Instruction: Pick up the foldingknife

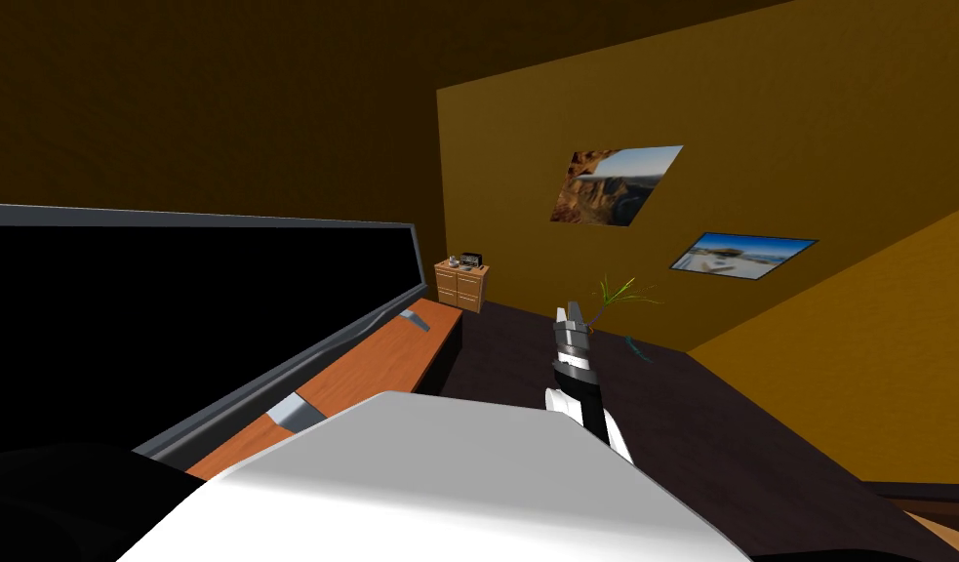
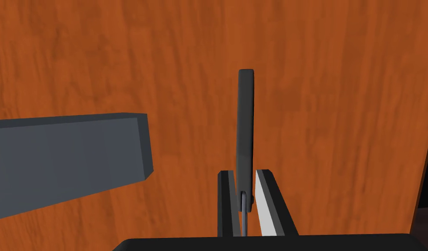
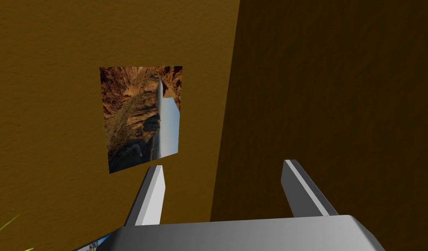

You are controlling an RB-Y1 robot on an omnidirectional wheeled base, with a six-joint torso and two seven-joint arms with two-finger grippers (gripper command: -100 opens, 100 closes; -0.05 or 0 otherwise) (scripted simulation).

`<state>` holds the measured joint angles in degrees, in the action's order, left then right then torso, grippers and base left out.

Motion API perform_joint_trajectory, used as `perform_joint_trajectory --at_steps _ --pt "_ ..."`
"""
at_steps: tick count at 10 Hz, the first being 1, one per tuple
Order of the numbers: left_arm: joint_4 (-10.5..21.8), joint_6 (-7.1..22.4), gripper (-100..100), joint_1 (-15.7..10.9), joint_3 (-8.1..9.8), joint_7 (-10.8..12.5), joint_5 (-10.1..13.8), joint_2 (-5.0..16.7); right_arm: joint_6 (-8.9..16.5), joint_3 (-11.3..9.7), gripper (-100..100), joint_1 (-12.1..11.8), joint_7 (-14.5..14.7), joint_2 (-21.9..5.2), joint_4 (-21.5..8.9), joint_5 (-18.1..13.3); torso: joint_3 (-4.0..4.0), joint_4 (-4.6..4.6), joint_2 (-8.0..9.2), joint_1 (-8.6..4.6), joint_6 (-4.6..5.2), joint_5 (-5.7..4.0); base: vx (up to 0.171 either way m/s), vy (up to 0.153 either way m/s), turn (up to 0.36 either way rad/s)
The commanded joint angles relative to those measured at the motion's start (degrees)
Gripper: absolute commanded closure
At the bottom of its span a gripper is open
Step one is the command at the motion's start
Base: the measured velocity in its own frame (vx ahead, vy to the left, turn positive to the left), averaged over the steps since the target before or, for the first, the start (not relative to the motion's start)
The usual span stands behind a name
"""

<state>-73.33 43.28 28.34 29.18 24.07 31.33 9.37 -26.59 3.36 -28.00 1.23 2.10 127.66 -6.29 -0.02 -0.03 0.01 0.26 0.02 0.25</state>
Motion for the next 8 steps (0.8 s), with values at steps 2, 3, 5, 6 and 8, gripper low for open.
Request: perform_joint_trajectory --at_steps 2,3,5,6,8 --pt "0.0 0.0 0 0.0 0.0 0.0 0.0 0.0 0.0 0.0 0 0.0 0.0 0.0 0.0 0.0 0.0 0.0 0.0 0.02 0.0 0.0 0.0 0.0 0.0" --pt "-1.6 1.4 100 1.0 0.32 0.2 0.5 0.3 0.0 0.0 0 0.0 0.0 0.0 0.0 0.0 0.0 0.0 0.0 0.02 0.0 0.0 -0.001 0.009 0.01" --pt "-3.4 2.8 100 1.9 0.74 0.4 1.0 0.6 0.0 0.0 0 0.0 0.0 0.0 0.0 0.0 0.01 0.0 0.02 0.02 -0.02 -0.02 0.0 0.0 0.0" --pt "-4.6 3.7 100 2.5 1.02 0.6 1.4 0.9 0.0 0.0 0 0.0 0.0 0.0 0.0 0.0 0.01 0.0 0.01 0.0 -0.01 -0.01 0.003 -0.007 -0.008" --pt "-3.9 3.1 0 2.2 0.9 0.5 1.3 0.9 0.0 0.0 0 0.0 0.0 0.0 0.0 0.0 0.0 0.0 0.0 0.0 0.0 0.01 0.0 0.0 0.0"
